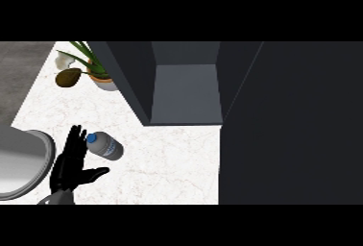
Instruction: Pick up the bottled water, place it into the cabinet and close the cabinet
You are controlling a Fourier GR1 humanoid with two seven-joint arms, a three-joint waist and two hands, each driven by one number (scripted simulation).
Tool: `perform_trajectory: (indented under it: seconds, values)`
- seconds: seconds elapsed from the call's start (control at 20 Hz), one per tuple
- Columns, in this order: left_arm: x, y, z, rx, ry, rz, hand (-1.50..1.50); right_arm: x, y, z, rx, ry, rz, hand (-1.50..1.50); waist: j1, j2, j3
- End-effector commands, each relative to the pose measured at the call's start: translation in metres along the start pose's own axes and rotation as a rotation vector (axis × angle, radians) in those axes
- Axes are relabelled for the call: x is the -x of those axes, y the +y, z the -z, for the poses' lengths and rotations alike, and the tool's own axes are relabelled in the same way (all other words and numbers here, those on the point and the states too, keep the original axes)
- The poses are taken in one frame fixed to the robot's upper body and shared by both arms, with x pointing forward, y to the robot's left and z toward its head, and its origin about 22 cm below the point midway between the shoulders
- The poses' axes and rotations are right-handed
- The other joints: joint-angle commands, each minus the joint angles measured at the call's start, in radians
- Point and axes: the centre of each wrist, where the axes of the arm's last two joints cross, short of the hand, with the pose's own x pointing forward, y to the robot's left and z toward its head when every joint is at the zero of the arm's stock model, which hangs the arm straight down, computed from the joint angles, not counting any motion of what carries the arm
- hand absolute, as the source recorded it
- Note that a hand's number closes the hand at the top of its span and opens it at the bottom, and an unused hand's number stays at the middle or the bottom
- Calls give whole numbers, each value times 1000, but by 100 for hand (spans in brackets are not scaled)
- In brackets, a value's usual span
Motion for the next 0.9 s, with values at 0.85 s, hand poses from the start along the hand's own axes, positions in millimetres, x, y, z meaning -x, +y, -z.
perform_trajectory:
  seconds: [0.85]
  values:
    - [28, -27, 22, 112, 44, -197, -150, 20, 8, 20, -9, 0, 17, -150, -8, 5, -1]
